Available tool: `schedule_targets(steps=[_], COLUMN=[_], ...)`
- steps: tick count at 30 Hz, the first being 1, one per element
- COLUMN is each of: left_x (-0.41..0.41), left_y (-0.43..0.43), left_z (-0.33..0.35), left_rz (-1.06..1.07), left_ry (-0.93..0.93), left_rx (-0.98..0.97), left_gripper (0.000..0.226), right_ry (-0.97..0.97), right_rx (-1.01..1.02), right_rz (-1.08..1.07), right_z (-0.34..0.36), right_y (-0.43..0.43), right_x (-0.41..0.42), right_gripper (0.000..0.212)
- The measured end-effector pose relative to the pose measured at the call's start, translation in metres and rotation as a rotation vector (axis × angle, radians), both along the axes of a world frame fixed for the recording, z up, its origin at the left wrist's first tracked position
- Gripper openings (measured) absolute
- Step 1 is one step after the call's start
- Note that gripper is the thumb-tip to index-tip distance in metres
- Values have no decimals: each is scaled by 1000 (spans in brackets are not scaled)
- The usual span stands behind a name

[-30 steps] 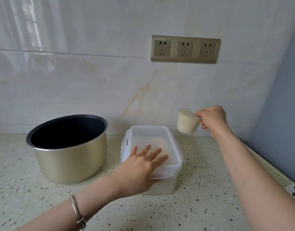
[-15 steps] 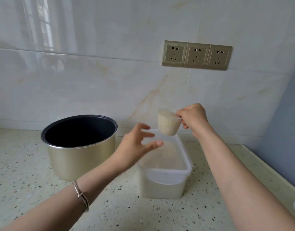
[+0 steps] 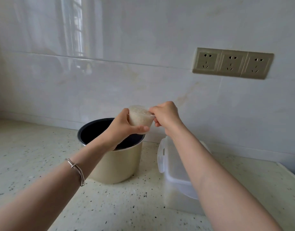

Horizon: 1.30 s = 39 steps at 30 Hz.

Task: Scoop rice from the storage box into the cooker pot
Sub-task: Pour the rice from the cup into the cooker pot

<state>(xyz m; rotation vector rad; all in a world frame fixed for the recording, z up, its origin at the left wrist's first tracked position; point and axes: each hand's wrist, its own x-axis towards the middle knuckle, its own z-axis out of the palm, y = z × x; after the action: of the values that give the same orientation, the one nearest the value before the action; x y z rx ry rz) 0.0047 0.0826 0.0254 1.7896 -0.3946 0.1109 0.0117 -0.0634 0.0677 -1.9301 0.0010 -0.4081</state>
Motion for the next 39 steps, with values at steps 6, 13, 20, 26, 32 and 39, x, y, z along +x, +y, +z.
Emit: schedule_targets(steps=[6,13,20,26,32,39], left_x=[16,26,29,31,31,30], left_y=[38,58,53,50,50,50], left_z=[-2,-10,-10,-10,-7,-13], left_rz=[185,216,145,261,335,412], left_ry=[-42,-62,-89,-474,-699,-525], left_rx=[241,695,893,1328,1218,1199], left_gripper=[52,74,73,73,60,59], right_ry=[102,149,118,72,44,46], right_rx=[66,-113,-227,-313,-372,-379], right_rz=[126,186,181,186,207,228], right_z=[-15,-40,-46,-50,-50,-51], right_y=[21,22,21,21,20,20], right_x=[10,19,20,15,11,11], right_gripper=[28,24,31,30,34,37])
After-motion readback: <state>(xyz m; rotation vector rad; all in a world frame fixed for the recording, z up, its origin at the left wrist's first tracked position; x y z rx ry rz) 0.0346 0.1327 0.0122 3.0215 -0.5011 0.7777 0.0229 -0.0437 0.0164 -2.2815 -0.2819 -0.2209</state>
